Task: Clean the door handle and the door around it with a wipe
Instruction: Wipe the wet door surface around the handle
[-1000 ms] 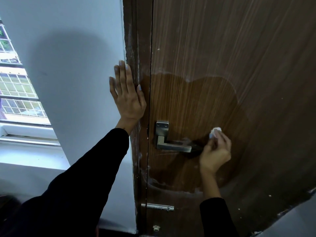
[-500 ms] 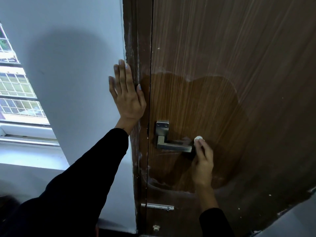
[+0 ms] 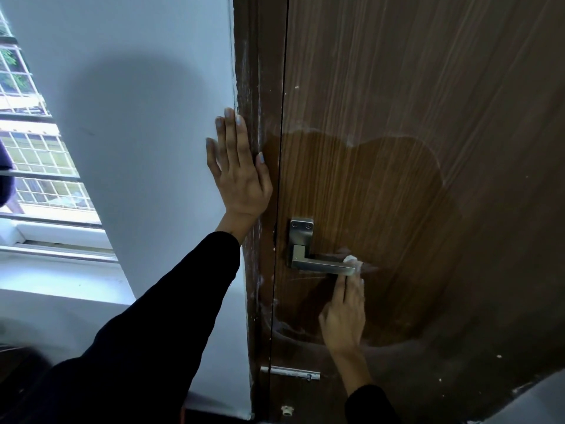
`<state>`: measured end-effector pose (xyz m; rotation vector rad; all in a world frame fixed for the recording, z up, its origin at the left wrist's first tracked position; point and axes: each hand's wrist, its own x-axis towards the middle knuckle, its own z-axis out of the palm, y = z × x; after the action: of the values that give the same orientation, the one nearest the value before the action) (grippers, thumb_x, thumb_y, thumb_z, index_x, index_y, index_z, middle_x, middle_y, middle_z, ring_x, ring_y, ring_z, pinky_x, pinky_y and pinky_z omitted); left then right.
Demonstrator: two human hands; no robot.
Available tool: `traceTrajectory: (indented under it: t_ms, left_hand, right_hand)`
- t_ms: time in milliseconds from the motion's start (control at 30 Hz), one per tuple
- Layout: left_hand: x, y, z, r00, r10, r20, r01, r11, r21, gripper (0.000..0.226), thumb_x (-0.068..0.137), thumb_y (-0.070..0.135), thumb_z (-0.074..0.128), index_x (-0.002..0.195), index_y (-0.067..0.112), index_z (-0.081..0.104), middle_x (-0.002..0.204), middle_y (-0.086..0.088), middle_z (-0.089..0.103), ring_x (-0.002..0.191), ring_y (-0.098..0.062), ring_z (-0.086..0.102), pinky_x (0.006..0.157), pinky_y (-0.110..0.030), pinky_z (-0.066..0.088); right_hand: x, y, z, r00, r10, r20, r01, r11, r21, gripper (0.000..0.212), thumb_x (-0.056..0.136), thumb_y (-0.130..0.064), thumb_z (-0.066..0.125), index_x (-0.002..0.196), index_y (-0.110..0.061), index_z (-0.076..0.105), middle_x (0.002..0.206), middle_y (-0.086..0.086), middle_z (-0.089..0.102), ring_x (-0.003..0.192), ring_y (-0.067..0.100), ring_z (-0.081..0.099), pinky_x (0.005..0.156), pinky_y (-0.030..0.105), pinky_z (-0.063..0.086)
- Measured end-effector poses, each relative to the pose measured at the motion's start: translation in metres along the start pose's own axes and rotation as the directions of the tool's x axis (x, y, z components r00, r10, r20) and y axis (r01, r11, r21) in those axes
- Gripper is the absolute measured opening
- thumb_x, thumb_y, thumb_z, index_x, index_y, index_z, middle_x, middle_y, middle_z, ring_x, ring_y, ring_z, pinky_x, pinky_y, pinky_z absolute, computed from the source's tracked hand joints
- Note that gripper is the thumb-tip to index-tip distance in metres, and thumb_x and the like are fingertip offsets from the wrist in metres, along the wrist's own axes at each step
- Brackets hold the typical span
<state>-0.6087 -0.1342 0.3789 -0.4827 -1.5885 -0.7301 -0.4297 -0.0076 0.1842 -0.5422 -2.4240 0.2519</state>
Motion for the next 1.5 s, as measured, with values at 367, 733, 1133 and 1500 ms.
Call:
traceTrajectory:
  t_ms: [367, 733, 1133, 1500]
  left_hand:
    - [-0.001, -0.003, 0.002, 1.000, 0.007, 0.000, -0.007, 1.000, -0.014, 0.055, 0.094, 0.020, 0.043, 0.143, 0.001, 0.027, 0.149, -0.024, 0.035, 0.142, -0.034, 0.024, 0.119, -0.044, 0.010]
    - [0.000, -0.001, 0.001, 1.000, -0.003, 0.009, 0.003, 1.000, -0.021, 0.056, 0.092, 0.017, 0.046, 0.142, -0.002, 0.030, 0.148, -0.026, 0.036, 0.141, -0.036, 0.026, 0.118, -0.047, 0.013]
    - [0.000, 0.001, -0.001, 1.000, -0.013, 0.020, 0.014, 1.000, -0.018, 0.055, 0.092, 0.018, 0.045, 0.141, -0.005, 0.034, 0.148, -0.026, 0.037, 0.140, -0.037, 0.027, 0.117, -0.048, 0.014]
    - [-0.001, -0.002, 0.003, 1.000, -0.005, -0.002, 0.005, 1.000, -0.017, 0.056, 0.093, 0.019, 0.044, 0.143, 0.001, 0.027, 0.148, -0.025, 0.036, 0.141, -0.035, 0.025, 0.120, -0.042, 0.008]
  right_hand:
    - [0.003, -0.008, -0.004, 0.999, -0.026, -0.035, 0.025, 0.999, -0.036, 0.104, 0.055, -0.011, 0.081, 0.142, -0.002, 0.024, 0.146, 0.023, 0.031, 0.137, 0.032, 0.025, 0.109, 0.049, 0.026]
    - [-0.005, -0.008, 0.006, 0.994, -0.082, 0.077, 0.092, 0.987, -0.131, 0.091, 0.055, -0.017, 0.083, 0.134, -0.001, 0.040, 0.136, 0.022, 0.047, 0.130, 0.033, 0.040, 0.109, 0.049, 0.023]
    - [-0.018, -0.029, 0.014, 0.983, -0.039, 0.180, 0.036, 0.999, 0.019, 0.109, 0.056, -0.011, 0.079, 0.145, -0.006, 0.015, 0.150, 0.015, 0.021, 0.140, 0.028, 0.019, 0.114, 0.046, 0.016]
    - [-0.025, -0.041, 0.019, 0.983, 0.046, 0.178, -0.065, 0.992, 0.104, 0.108, 0.062, -0.011, 0.075, 0.147, -0.006, 0.009, 0.154, 0.014, 0.013, 0.143, 0.026, 0.009, 0.114, 0.045, 0.013]
